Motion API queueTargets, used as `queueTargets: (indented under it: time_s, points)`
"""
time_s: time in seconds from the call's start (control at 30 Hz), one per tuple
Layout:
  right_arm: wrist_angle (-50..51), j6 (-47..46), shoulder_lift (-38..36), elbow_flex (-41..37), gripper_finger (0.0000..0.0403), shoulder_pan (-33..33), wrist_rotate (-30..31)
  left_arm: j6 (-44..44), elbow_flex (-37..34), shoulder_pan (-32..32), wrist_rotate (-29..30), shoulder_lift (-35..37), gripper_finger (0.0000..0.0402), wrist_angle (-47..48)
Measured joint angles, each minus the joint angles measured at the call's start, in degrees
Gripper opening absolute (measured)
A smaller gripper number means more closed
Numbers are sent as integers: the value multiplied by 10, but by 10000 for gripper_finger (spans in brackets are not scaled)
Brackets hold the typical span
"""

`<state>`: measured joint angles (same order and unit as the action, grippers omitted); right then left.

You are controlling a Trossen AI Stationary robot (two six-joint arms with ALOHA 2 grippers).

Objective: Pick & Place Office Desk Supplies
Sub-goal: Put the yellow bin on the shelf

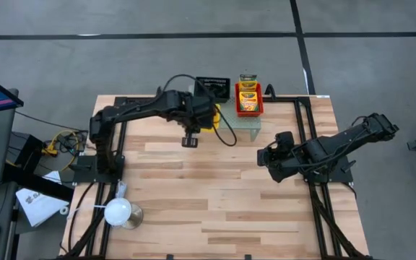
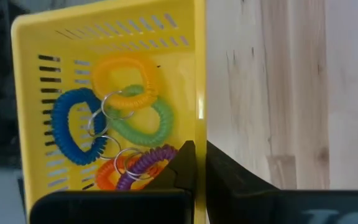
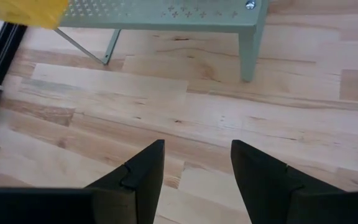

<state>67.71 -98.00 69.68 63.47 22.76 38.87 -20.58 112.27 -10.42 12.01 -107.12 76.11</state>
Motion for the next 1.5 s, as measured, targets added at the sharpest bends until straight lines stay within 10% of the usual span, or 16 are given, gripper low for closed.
queueTargets:
  time_s: [1.5]
  points:
    - [18, -10, 0, 0, 182, 5, -9, -32, -25, -49, -23, -44, 4, -124]
